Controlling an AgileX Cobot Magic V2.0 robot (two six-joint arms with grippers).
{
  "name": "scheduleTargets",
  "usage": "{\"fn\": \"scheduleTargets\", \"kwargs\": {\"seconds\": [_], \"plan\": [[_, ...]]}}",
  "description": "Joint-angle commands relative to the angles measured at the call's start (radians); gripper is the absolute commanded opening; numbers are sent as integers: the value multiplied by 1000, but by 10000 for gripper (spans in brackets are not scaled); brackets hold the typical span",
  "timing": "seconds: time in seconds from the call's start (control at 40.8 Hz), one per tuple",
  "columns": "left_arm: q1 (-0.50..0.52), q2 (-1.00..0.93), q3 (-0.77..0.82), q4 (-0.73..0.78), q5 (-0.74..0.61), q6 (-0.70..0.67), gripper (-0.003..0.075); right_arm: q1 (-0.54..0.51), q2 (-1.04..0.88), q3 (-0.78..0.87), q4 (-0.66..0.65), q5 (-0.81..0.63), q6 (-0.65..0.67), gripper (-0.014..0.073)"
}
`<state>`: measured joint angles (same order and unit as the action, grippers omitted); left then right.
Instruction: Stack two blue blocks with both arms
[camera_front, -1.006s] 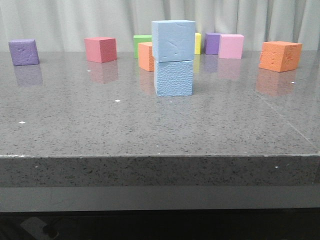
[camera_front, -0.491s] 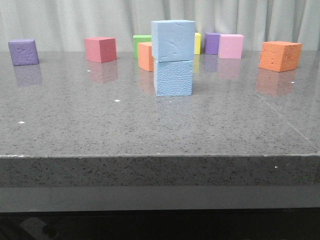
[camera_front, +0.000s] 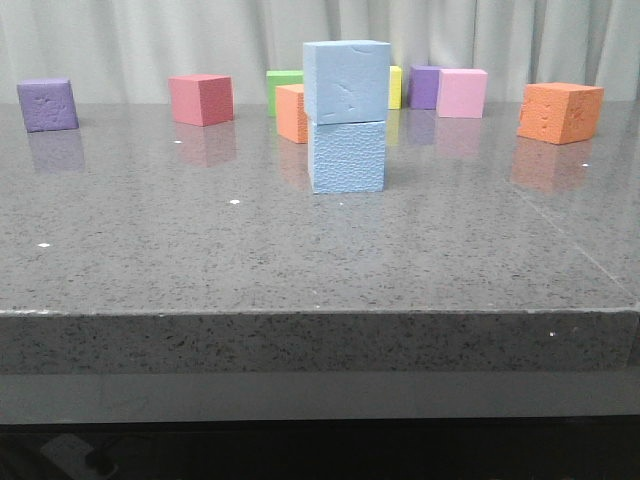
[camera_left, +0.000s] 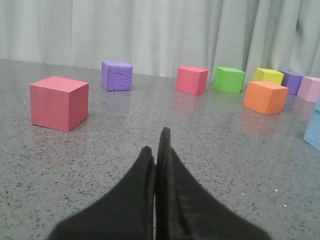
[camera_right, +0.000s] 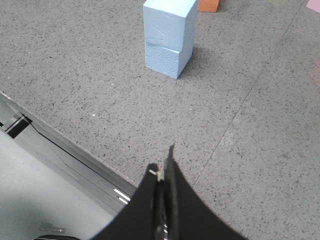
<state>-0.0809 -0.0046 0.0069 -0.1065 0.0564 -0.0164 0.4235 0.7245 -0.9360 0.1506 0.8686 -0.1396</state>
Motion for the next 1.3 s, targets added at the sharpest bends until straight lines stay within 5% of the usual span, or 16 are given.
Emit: {"fn": "scheduleTargets", "kwargs": {"seconds": [0.0, 0.687, 1.079, 1.275], "plan": [[-8, -19, 3, -1, -69, -6, -20, -7, 0, -23, 11, -62, -10, -124], [-8, -17, 3, -1, -70, -6, -20, 0, -21, 11, 3, -101, -10, -124], [-8, -17, 3, -1, -70, -6, -20, -272, -340, 525, -35, -757, -10, -124], [-8, -17, 3, -1, -70, -6, -20, -360, -565, 781, -29, -926, -10, -124]]}}
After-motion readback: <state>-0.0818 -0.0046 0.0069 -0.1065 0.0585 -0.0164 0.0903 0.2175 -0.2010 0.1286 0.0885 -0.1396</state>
